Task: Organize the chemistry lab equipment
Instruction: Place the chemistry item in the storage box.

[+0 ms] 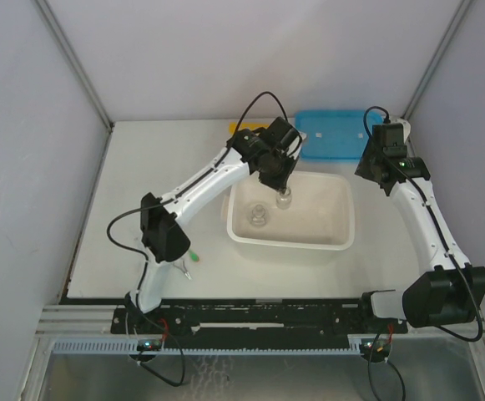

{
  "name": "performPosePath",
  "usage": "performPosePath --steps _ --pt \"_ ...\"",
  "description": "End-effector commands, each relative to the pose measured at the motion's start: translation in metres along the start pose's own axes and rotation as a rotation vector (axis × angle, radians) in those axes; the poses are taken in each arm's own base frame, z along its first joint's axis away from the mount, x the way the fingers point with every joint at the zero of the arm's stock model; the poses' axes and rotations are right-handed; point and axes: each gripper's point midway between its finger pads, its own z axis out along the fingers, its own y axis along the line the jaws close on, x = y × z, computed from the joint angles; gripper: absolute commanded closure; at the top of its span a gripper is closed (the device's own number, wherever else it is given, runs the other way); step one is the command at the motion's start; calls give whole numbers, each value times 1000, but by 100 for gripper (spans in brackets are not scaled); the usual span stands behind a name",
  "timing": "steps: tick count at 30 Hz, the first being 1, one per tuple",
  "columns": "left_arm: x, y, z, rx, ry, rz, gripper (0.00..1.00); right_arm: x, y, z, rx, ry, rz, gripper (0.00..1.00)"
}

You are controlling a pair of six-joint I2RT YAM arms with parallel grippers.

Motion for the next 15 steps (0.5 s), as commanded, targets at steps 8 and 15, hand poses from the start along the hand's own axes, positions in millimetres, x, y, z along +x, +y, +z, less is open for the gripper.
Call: performPosePath --steps 8,15 --pt "11 8 37 -4 19 64 100 -15 0 -11 -8 -66 13 63" --pt "23 2 56 48 31 75 100 -14 -6 -11 7 -61 14 63"
